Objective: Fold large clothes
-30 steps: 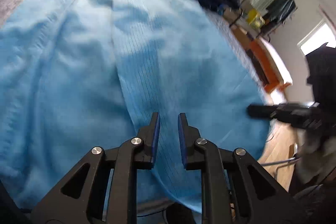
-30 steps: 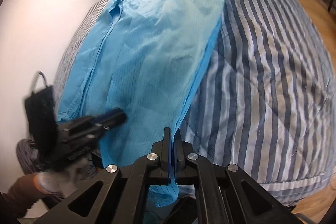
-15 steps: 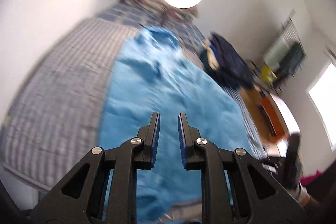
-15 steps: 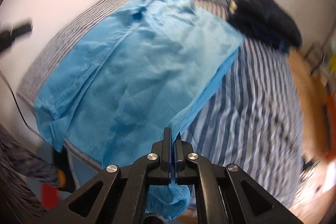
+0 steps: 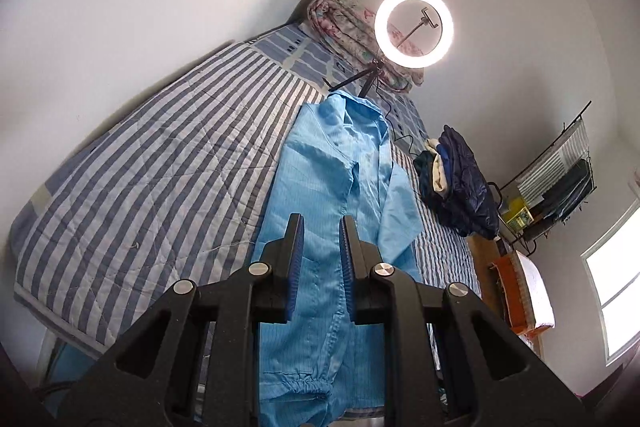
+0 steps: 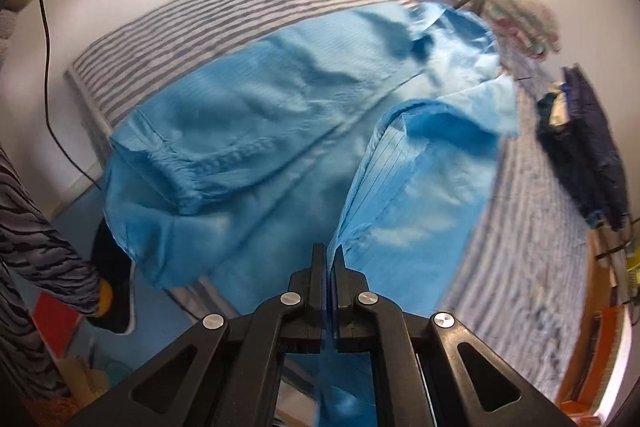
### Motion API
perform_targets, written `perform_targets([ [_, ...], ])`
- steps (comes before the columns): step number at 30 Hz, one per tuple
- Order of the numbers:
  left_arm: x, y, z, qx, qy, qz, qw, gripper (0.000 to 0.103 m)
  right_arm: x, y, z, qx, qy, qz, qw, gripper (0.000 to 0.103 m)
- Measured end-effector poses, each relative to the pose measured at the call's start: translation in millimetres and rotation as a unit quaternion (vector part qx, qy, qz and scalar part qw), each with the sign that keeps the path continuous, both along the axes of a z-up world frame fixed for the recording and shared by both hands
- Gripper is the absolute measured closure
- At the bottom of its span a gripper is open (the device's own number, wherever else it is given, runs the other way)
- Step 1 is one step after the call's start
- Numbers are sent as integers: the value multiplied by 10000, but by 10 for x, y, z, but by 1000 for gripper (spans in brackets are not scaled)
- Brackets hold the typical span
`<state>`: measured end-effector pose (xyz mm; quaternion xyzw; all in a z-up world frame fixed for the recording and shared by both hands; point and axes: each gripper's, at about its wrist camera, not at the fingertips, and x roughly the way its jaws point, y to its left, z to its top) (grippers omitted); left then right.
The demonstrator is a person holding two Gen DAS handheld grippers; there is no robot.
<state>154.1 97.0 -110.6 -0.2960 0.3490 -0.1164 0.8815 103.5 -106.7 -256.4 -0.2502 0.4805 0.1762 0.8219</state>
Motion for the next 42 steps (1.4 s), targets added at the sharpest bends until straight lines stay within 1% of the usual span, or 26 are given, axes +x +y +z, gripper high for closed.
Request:
perform_targets([
  [5,-16,-84,-27,83,55,-78,9999,87,158,65,-192,373,440,-181,9982,103],
  [8,-12,-154,-48,126,94,-167,9997,87,181,71,-274,504,553,-202,9970,103],
  [9,-13,-175,-48,132,92,-197,9997,87,182,63,-293,573,629,-174,9962,98],
  [10,-15,-188,-34,144,83,-219,9996,87,189,38,-302,714,786,-171,9942,96],
  [11,-22,-203,-21,165,59,-241,9996,87,184,-4,-285,883,912,-189,9917,88],
  [12,-30,-216,-5,197,25,-257,9995,87,189,-58,-241,1136,1040,-184,9879,76],
  [13,-34,-226,8,229,1,-271,9994,87,188,-122,-165,1432,1139,-146,9830,74],
  [14,-36,-241,22,267,-15,-288,9992,87,183,-172,-86,1601,1142,-134,9804,74],
  [16,-28,-280,22,347,0,-325,9989,87,159,-292,85,1819,1022,-92,9780,74],
  [18,-3,-332,1,449,70,-376,9983,87,168,-464,248,1922,798,-172,9780,74],
  [20,26,-413,-42,525,171,-491,9973,87,238,-668,364,2048,636,-384,9760,74],
  [22,53,-513,-88,587,275,-644,9958,87,362,-922,457,2214,496,-691,9715,74],
  [24,68,-603,-115,625,317,-770,9946,80,497,-1102,511,2297,397,-898,9683,74],
  [26,88,-701,-131,674,342,-902,9931,80,657,-1267,546,2272,252,-1049,9679,77],
  [28,106,-792,-136,729,343,-1014,9916,80,830,-1391,532,2151,133,-1148,9697,80],
  [29,117,-816,-135,748,339,-1048,9911,80,939,-1452,517,2163,152,-1207,9687,82],
  [31,141,-877,-144,806,343,-1112,9899,80,1180,-1600,446,2315,205,-1433,9620,83],
  [34,196,-924,-170,849,401,-1166,9887,80,1540,-1752,316,2294,170,-1669,9588,84],
  [37,254,-925,-225,805,525,-1180,9884,80,1868,-1820,175,2280,177,-1806,9566,86],
  [42,334,-892,-304,679,697,-1160,9885,80,2244,-1873,31,2403,118,-1940,9510,86],
])
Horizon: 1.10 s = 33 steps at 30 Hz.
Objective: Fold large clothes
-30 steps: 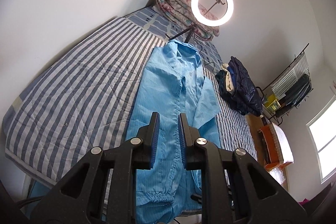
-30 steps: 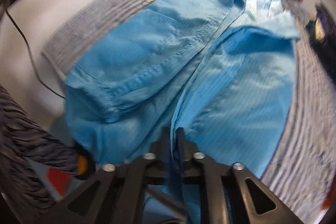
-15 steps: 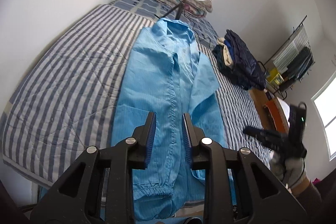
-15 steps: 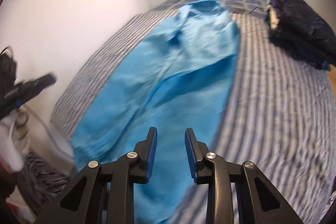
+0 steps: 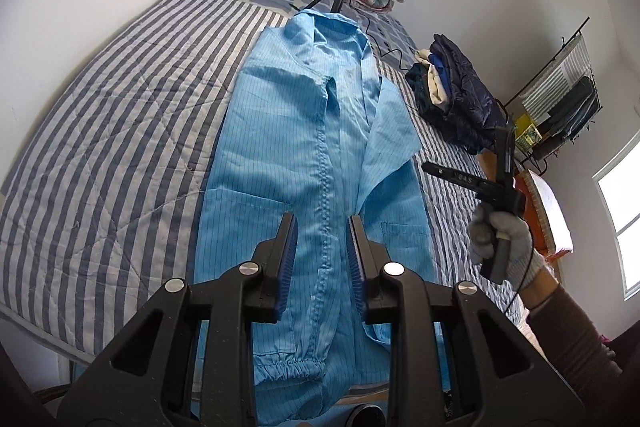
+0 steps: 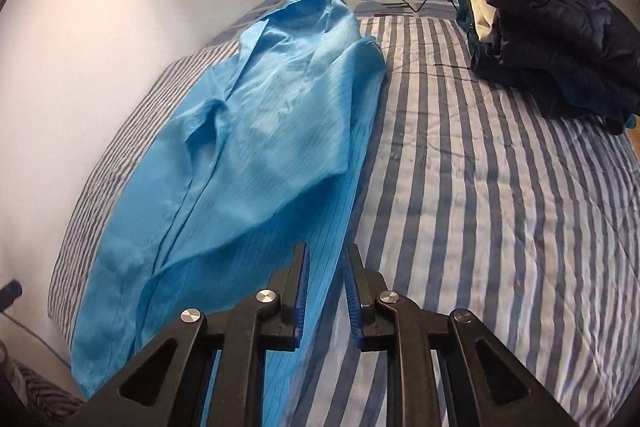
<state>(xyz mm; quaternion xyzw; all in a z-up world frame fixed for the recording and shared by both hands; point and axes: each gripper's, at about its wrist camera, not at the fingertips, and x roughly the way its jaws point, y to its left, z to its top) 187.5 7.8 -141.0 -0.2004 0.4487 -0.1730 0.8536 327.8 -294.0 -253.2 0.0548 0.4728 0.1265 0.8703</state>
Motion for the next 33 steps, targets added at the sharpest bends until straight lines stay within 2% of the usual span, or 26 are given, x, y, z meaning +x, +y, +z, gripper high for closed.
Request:
perform_targets([
  [6,47,26,-71,-7,113,-10,9999,80,344,95,-125,85,-54,-17,9999,86],
  [11,63,133,-106,-191,238,61,9995,80,591,218,-124,260,-166,-46,9995,86],
  [18,65,179,-61,-253,181,101,9995,80,961,713,-93,450,-244,329,9981,86],
  [22,50,155,-30,-187,120,40,9997,80,1143,1047,-124,755,-149,589,9953,83],
  [25,32,144,-14,-144,72,-25,9999,80,1132,1121,17,1083,-276,700,9913,83],
  [29,28,171,-24,-176,97,1,9998,80,994,982,231,1472,-522,677,9854,83],
  [30,28,179,-25,-223,112,7,9997,80,971,918,229,1392,-507,523,9876,82],
  [33,22,168,-13,-232,92,-25,9997,80,991,837,67,748,-200,237,9967,85],
])
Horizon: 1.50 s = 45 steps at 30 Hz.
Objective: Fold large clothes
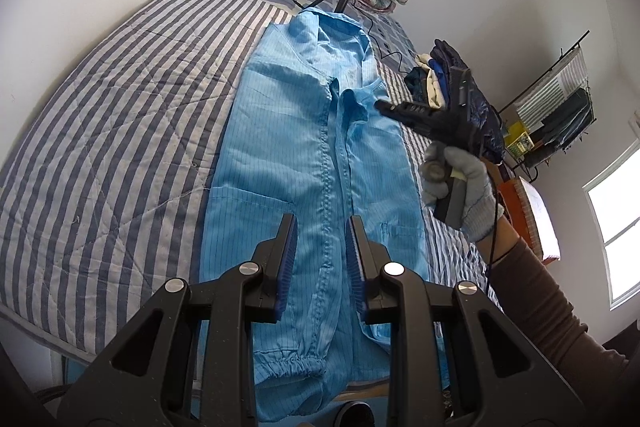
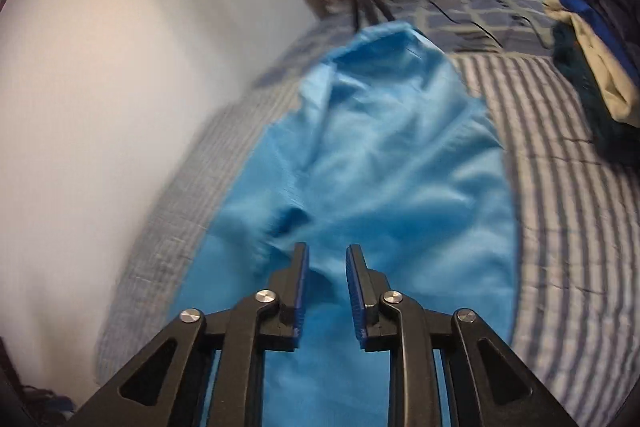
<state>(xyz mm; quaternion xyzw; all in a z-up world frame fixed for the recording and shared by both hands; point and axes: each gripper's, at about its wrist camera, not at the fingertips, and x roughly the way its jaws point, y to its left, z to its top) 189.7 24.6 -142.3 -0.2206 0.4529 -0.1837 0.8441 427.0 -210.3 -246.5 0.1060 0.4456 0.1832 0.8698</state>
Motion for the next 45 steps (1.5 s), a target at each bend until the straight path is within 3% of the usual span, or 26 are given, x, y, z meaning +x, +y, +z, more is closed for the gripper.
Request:
perform_targets([
  [5,5,-31,0,12,26,-23,10000,80,58,94,-303,50,366,23,9993,85],
  [10,3,-22,8,110,-11,38,9999,80,125,393,-475,-531,473,207,9973,85],
  [15,-47,48,-17,250,-52,90,9996,80,-19,240,-219,-306,467,106,9984,84],
  [22,-186,218,-176,348,86,126,9993,77,-1033,-55,513,-483,109,250,9985,83],
  [26,-274,242,-297,301,250,44,9992,77,-1750,-203,703,-579,70,246,9980,83],
  [30,-307,218,-424,248,495,-6,9985,77,-2395,-290,582,-788,261,314,9961,83],
  [35,-318,201,-542,312,638,-12,9975,77,-3018,-283,118,-1044,649,349,9918,83],
  [38,-334,229,-616,341,700,18,9970,77,-3271,-222,-164,-869,946,397,9909,81],
  [41,-373,277,-709,334,808,23,9962,77,-3557,-13,-300,-725,1113,785,9880,81],
  [45,-424,229,-815,452,910,-134,9947,77,-3804,304,-367,-1005,1171,1439,9775,81],
])
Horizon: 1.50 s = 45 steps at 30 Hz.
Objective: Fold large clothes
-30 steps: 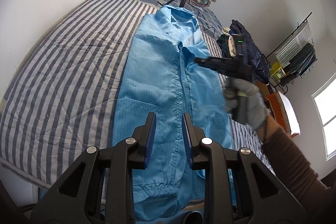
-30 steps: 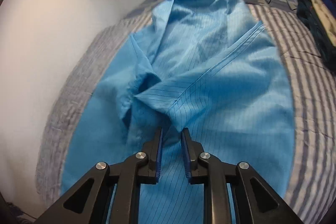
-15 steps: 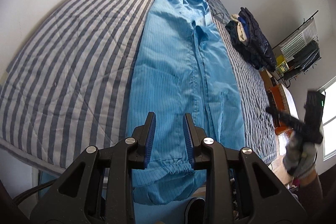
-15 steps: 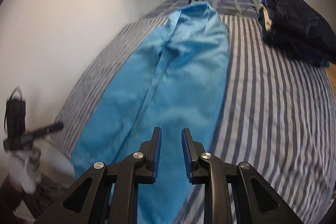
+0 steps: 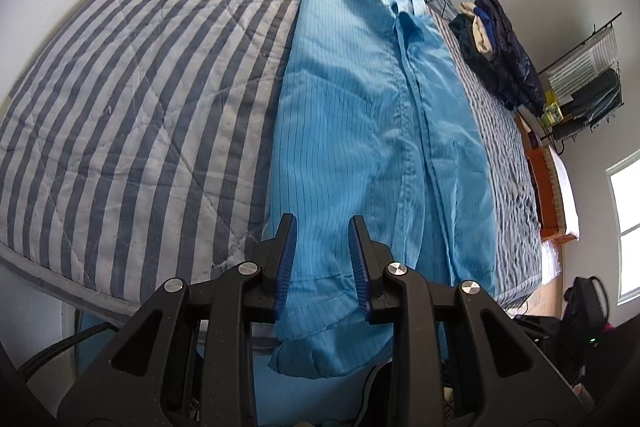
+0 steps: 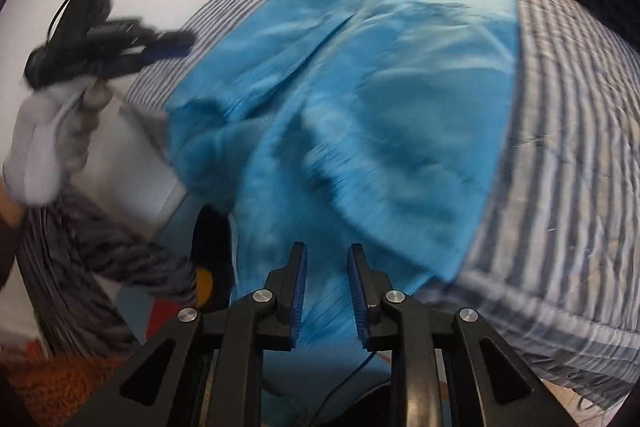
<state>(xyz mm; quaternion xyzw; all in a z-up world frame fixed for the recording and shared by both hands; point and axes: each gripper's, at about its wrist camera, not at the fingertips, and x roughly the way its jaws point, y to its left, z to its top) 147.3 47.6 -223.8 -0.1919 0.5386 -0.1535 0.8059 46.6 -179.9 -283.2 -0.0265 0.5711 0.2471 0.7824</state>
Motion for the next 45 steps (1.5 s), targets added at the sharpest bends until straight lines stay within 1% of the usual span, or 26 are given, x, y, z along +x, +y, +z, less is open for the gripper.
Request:
perform_targets([
  [2,-26,-14,-29,57,15,-73,10000,77,-44,4,72,30,-94,59,9999,81],
  [4,-49,5,-58,94,16,-71,9999,77,-50,-110,215,185,-295,-77,9994,76],
  [5,-56,16,-68,99,14,-58,9999,77,-28,-211,292,259,-426,-224,9985,75],
  [7,-68,19,-100,59,34,-40,10000,77,55,-427,409,222,-694,-620,9954,75],
  [9,-90,-19,-144,37,58,-83,9999,77,135,-550,452,192,-796,-854,9930,74],
  [11,-128,-112,-192,35,81,-241,9997,77,242,-618,463,172,-884,-1029,9906,74],
  [13,-156,-223,-241,33,96,-417,9991,77,336,-556,416,74,-969,-1075,9895,74],
  [15,-170,-317,-313,10,192,-554,9983,77,422,-491,327,10,-950,-1068,9897,75],
  [16,-176,-358,-352,82,218,-590,9980,77,465,-457,264,2,-904,-1066,9902,74],
  [18,-199,-423,-367,293,130,-693,9971,76,529,-369,140,-80,-814,-1013,9915,74],
  [19,-209,-451,-347,394,78,-781,9961,76,556,-311,52,-232,-742,-914,9928,74],
  [21,-214,-468,-319,429,76,-835,9956,76,541,-265,-80,-522,-561,-719,9945,74],
  [22,-215,-455,-271,373,61,-811,9960,76,548,-255,-72,-569,-591,-642,9946,74],
  [23,-200,-443,-222,290,2,-790,9965,76,566,-260,-45,-564,-561,-628,9948,78],
  [24,-179,-428,-142,232,-126,-748,9968,76,590,-286,22,-445,-584,-645,9952,78],
  [25,-140,-420,-67,255,-253,-715,9968,76,622,-326,125,-325,-741,-704,9942,78],
  [26,-92,-411,-15,292,-336,-688,9966,76,645,-355,196,-317,-885,-760,9927,78],
  [28,52,-382,76,358,-422,-542,9970,76,768,-409,337,-320,-1222,-894,9879,78],
  [29,108,-364,89,348,-425,-476,9974,76,819,-429,371,-292,-1305,-952,9864,78],
  [32,281,-301,46,362,-334,-223,9985,75,1034,-450,434,-312,-1655,-1127,9793,78],
  [34,362,-322,-41,434,-251,-216,9985,75,1178,-438,399,-475,-1811,-1134,9757,78],
  [38,417,-368,-239,713,-137,-317,9969,75,1483,-427,221,-559,-1646,-1240,9769,78],
  [40,427,-352,-343,712,-10,-352,9968,75,1578,-465,97,-653,-1451,-1255,9793,78],
  [42,406,-325,-378,705,-26,-361,9969,75,1604,-470,-5,-770,-1268,-1181,9819,78],
  [44,408,-297,-359,629,-35,-357,9974,75,1623,-457,-65,-937,-1246,-1086,9818,78],
  [45,404,-260,-343,527,-45,-294,9982,75,1617,-460,-50,-957,-1241,-1104,9815,78],
])
